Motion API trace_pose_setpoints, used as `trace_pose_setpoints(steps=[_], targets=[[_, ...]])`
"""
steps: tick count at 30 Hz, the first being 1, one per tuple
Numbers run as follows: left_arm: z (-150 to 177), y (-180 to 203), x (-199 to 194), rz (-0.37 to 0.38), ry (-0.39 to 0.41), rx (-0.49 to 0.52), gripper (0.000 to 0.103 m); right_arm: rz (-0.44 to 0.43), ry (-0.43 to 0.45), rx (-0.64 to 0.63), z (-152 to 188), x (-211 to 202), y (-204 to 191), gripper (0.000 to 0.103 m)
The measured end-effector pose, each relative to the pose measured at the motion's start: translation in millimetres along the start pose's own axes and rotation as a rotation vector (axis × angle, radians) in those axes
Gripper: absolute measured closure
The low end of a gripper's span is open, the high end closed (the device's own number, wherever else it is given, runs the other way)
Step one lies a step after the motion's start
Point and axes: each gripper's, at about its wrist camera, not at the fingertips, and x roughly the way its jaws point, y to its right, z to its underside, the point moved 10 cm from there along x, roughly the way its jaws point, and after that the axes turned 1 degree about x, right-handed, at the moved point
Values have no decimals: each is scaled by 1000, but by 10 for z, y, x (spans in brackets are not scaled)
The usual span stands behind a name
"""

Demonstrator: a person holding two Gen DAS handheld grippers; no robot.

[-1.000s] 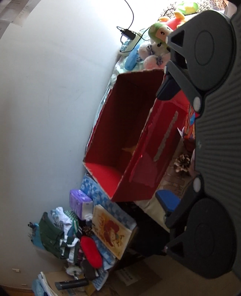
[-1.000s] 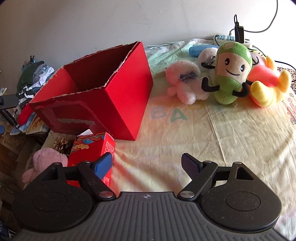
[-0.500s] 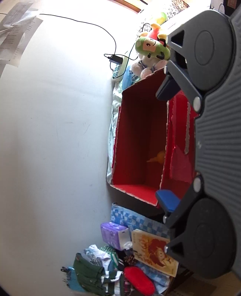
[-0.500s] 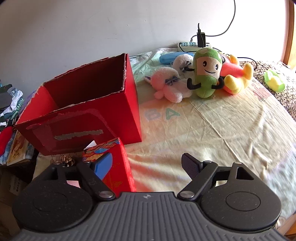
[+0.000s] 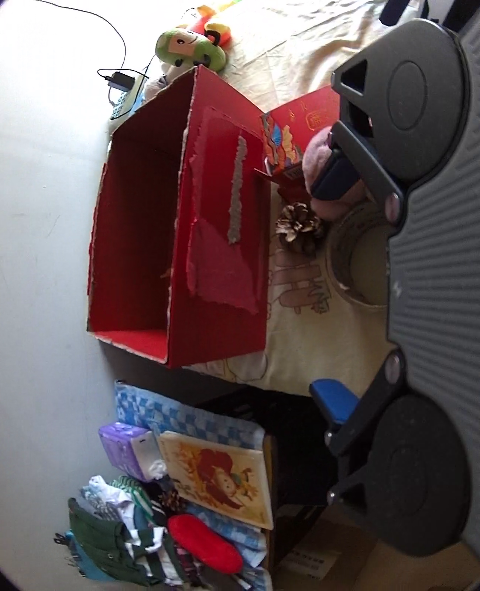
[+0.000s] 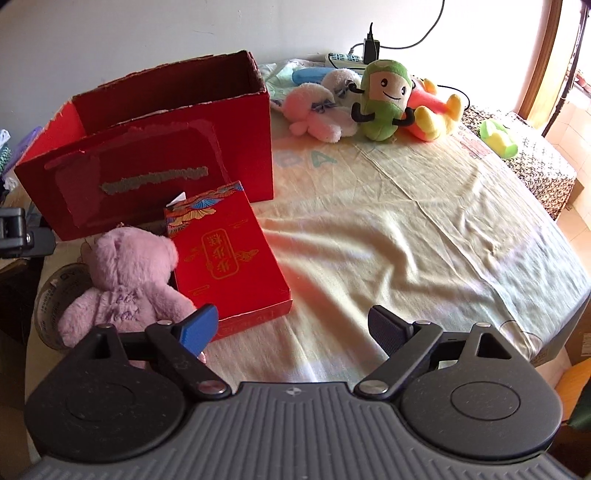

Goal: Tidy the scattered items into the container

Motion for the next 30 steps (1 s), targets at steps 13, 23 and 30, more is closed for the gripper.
trace_pose_setpoints(steps=[13,23,30], targets=[[168,-111,84,-57,-75,-53,0,-121,-93,-46,-170,226,-130,15],[137,-90,166,-80,-86,-78,0,-146,-147,-55,-283,479,-91,27],[126,-329,170,-24,-80,-105,1,-184,-139,-84,-345,513,-120,28]])
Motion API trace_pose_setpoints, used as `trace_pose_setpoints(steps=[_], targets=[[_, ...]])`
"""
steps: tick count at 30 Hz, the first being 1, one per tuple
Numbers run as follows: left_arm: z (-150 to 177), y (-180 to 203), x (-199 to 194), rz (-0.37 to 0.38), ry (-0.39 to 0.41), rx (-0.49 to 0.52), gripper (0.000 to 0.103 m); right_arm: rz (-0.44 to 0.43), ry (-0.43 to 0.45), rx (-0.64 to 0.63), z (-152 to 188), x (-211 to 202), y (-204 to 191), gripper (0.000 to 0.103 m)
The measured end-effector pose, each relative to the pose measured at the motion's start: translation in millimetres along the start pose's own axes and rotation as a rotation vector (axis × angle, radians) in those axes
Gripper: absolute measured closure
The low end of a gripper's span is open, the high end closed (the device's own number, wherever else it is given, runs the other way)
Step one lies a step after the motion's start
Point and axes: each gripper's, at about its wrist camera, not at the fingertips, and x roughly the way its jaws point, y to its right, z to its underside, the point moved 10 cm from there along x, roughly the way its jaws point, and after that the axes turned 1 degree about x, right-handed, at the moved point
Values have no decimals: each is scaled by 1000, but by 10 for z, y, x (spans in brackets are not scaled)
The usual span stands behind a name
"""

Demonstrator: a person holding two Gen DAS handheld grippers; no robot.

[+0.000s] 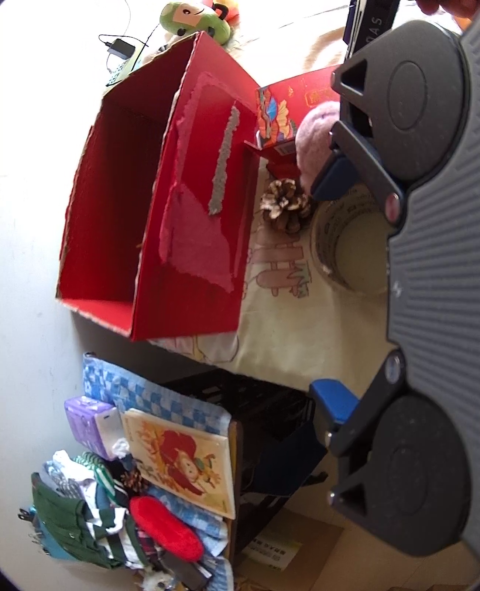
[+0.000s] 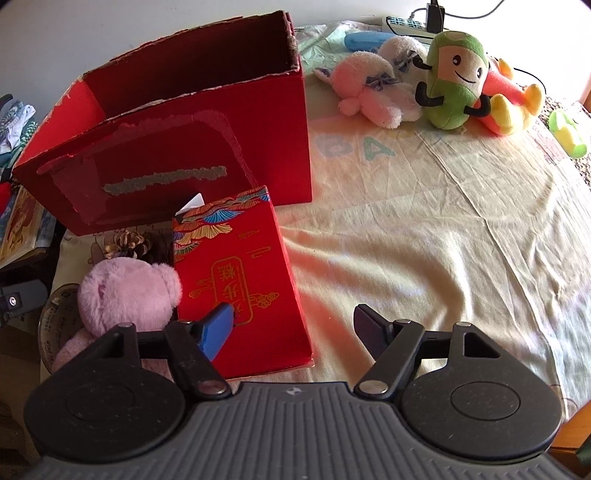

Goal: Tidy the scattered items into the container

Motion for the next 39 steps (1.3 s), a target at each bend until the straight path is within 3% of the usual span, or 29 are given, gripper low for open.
trace_pose_setpoints(steps=[3,6,11,14,20,22,23,33,36,38,39], targets=[[43,-101,-73,52,-16,-6,1,-42,23,-22,-32,-35,-36,29],[84,-25,-227,174,-8,45,1,-97,27,-32,-56,-63,-101,29],[210,376,-402,367,3,199,1,-231,67,-88,-122,-233,-328,29],[275,611,-439,460,-6,251,1,-256,65,-141,-125,-263,-433,29],[321,791,-274,518,-55,241,4,-375,-27,-131,-16,-236,-590,29],[366,810,-231,532,-81,243,19,-387,-50,-130,26,-207,-612,29],[385,821,-215,534,-87,250,20,-388,-59,-129,45,-194,-616,29],[414,847,-103,566,-116,237,16,-470,-114,-100,83,-133,-655,29],[461,882,-53,578,-145,233,21,-477,-116,-140,79,-134,-714,30],[489,883,-30,573,-154,234,24,-510,-132,-157,97,-150,-766,47],[494,880,-20,569,-155,232,27,-517,-136,-153,90,-148,-769,48]])
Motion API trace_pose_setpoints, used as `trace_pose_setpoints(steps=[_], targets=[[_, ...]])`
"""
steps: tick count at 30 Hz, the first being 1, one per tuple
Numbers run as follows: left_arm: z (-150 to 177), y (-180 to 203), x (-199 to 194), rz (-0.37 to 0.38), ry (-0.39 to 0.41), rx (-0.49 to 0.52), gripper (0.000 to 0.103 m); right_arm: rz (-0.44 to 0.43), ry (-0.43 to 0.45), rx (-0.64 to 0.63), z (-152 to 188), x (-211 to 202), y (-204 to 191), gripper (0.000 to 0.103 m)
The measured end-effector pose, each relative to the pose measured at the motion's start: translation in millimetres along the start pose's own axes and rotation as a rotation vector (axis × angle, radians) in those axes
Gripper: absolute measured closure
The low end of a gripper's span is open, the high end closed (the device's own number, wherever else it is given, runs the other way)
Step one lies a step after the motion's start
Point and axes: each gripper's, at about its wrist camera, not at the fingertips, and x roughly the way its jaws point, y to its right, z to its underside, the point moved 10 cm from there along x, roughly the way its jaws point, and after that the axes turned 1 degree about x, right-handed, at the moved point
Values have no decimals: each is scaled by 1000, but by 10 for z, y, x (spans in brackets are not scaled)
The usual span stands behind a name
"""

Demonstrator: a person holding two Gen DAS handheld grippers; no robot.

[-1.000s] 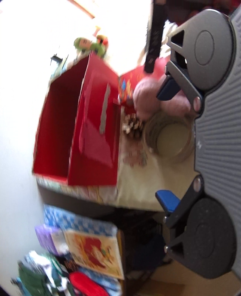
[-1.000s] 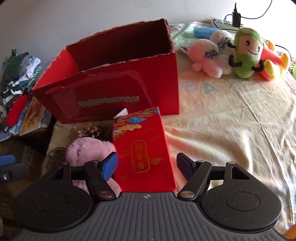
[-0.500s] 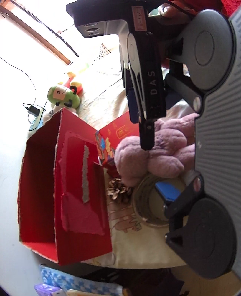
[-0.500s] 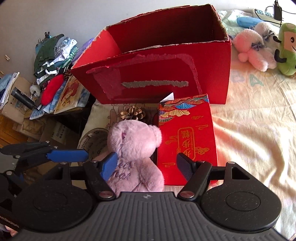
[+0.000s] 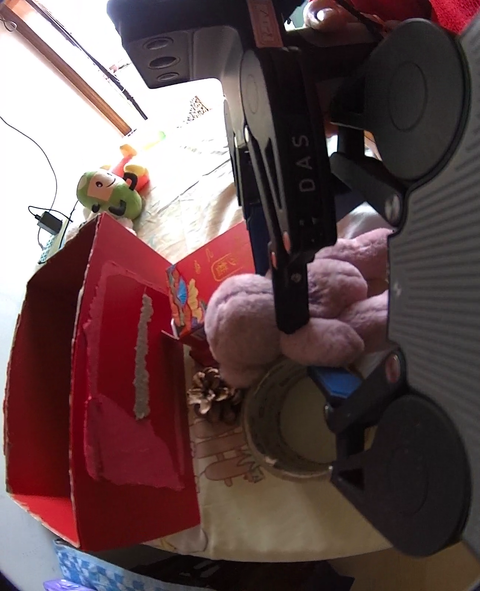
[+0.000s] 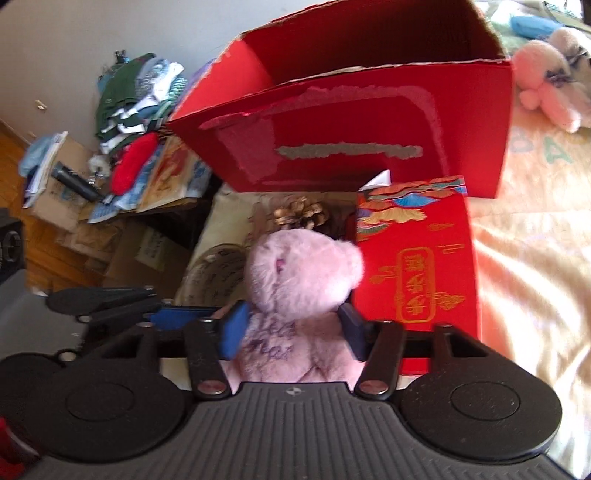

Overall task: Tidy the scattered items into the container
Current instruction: 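Grasp the pink teddy bear with the right gripper, then lift the teddy bear with the right gripper and carry it over the box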

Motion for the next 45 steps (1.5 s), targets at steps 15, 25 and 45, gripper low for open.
trace_pose_setpoints(steps=[15,25,45], targets=[[-455,506,-200,-13,124,102,34,-34,64,-57,-240,-582,4,61],[-1288,909,-247,-39,218,174,46,-21,218,-69,-921,-1093,296,62],[-2633,433,-243,-227,322,262,47,-23,433,-143,-2239,-952,179,66]])
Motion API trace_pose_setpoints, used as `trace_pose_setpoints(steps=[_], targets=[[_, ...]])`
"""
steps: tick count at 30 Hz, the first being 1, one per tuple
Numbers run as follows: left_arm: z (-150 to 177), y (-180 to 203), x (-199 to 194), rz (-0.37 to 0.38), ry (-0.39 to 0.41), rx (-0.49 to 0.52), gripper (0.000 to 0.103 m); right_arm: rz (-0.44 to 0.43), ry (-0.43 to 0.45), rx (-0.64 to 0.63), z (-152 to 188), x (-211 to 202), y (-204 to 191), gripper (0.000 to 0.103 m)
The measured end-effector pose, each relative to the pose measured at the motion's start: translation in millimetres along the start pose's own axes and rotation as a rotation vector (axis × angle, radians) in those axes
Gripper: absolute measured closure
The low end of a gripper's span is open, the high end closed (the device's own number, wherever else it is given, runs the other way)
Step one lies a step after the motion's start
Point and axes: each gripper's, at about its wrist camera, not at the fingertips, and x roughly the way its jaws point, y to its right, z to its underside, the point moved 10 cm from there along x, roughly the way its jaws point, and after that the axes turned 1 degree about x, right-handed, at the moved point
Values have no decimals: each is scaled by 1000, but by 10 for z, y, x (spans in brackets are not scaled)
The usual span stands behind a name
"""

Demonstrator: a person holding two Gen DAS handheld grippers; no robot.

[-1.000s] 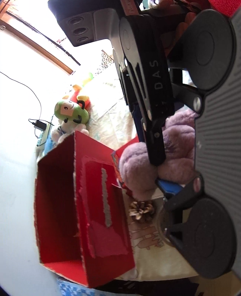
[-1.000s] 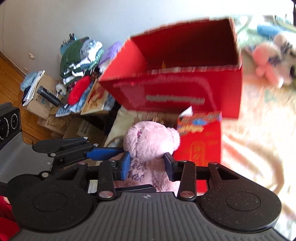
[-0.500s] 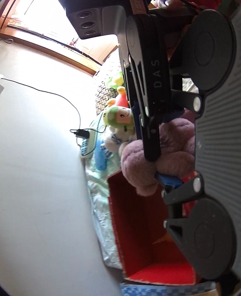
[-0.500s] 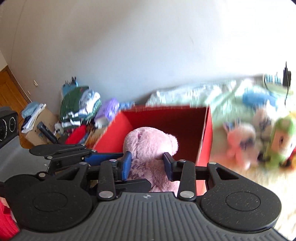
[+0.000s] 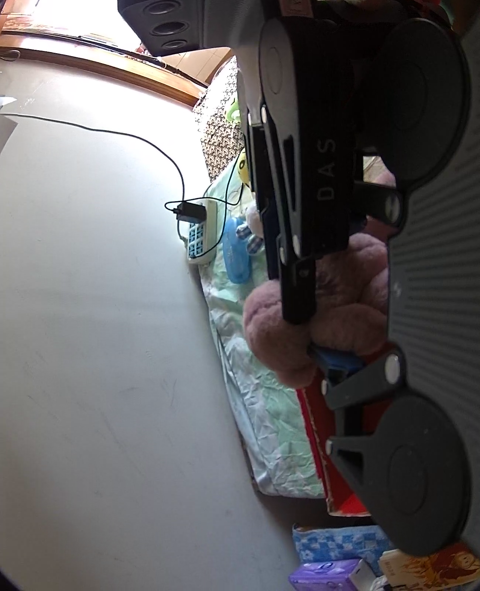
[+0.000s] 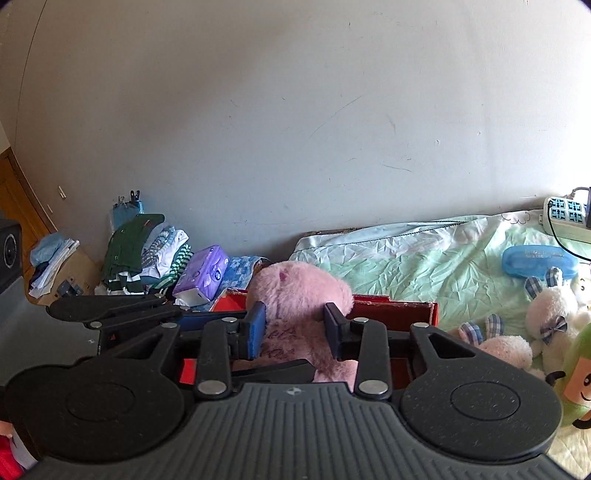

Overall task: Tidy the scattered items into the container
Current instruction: 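Lift the teddy bear with the right gripper and carry it over the box, then lower the teddy bear into the red box and open the right gripper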

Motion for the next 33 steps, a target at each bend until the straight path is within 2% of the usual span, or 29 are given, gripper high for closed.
trace_pose_setpoints(steps=[4,9,10,11,12,15,18,20,22,26,29,31,33], targets=[[116,-180,201,4,-40,1,47,7,-12,35,74,231,60,66],[251,-303,409,15,-84,-3,48,31,-26,67,186,423,103,72],[269,-303,426,27,-90,-9,52,25,-25,64,194,434,88,83],[281,-285,441,50,-94,-12,56,-1,-28,60,202,442,45,100],[289,-245,452,77,-101,-13,66,-20,-33,64,207,444,10,101],[323,-186,527,56,-117,16,68,33,-38,29,197,476,-18,101],[407,-176,637,85,-148,0,67,24,-55,42,256,453,45,99],[472,-272,669,75,-168,-21,67,48,-85,47,305,451,139,93],[529,-434,651,47,-174,-43,65,74,-104,42,329,434,233,92],[657,-685,629,45,-211,-139,65,99,-137,57,368,446,351,81],[779,-731,665,43,-262,-173,65,118,-230,8,468,607,358,76],[851,-752,721,52,-298,-213,58,134,-282,-43,528,734,359,76],[922,-791,808,35,-338,-250,59,162,-325,-88,565,855,384,75]])
